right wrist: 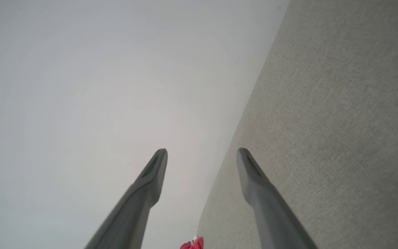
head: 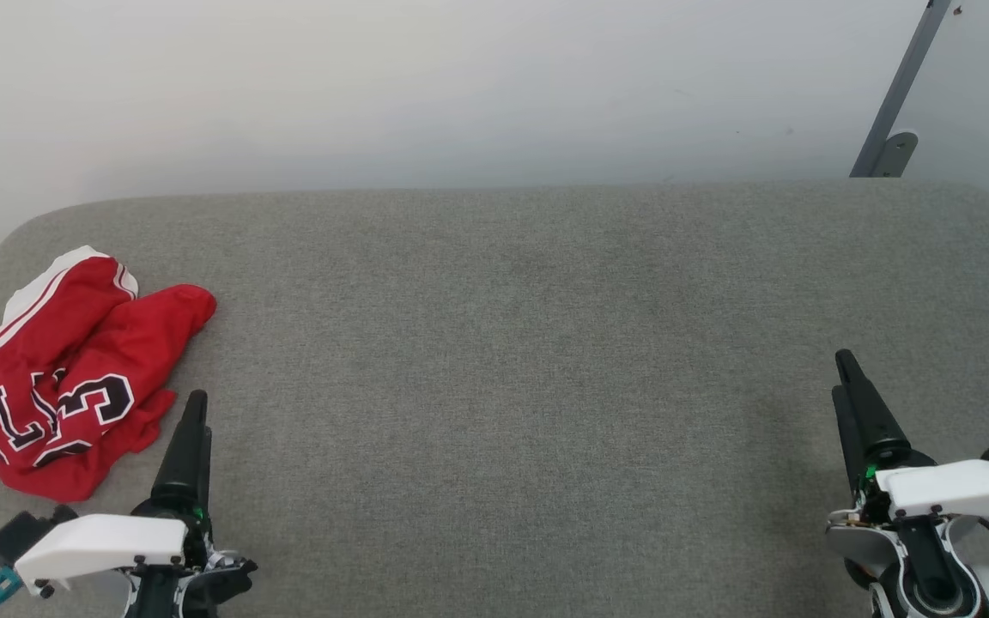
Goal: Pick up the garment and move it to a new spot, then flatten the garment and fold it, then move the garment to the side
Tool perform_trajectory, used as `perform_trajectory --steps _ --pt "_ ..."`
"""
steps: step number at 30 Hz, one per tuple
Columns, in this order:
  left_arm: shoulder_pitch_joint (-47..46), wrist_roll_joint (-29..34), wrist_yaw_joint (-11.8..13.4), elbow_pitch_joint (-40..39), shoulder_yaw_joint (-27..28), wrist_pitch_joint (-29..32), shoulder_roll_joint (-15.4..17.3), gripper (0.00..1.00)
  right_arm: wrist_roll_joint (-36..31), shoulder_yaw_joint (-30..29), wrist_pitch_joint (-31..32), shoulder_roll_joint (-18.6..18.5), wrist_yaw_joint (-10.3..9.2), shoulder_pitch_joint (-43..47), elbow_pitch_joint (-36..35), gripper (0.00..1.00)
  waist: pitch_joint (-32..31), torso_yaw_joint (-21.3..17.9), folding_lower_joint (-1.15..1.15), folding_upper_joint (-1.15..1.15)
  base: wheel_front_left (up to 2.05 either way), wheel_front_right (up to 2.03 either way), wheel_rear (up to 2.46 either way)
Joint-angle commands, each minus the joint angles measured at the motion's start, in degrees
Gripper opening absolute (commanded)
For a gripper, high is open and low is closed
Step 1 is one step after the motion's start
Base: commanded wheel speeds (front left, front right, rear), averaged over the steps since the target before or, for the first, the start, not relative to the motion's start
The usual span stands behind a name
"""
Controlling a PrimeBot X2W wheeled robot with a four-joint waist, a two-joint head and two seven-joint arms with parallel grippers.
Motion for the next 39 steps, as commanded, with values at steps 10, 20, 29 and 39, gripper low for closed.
perform_trajectory --steps 10,20,29,39 --pt "-3.4 13.8 0.0 -0.5 0.1 -2.9 2.2 1.00 -10.6 3.0 -3.2 -3.4 0.02 -4.6 0.3 1.00 0.2 0.1 0.00 0.00 0.00 0.00 0.00" --pt "-3.1 28.6 0.1 -0.9 0.1 -5.1 2.6 1.00 -23.0 3.5 -5.4 -4.7 0.02 -5.3 0.5 1.00 0.3 0.3 0.00 0.00 0.00 0.00 0.00" --pt "-2.7 36.5 0.1 -0.9 0.5 -6.7 2.7 1.00 -32.1 3.3 -7.0 -5.3 0.02 -6.0 0.7 1.00 0.3 0.3 0.00 0.00 0.00 0.00 0.00" --pt "-2.7 46.0 0.1 -1.0 -0.7 -8.5 3.8 1.00 -44.7 4.2 -8.8 -6.7 0.02 -7.1 2.3 1.00 0.3 0.4 0.00 0.00 0.00 0.00 0.00"
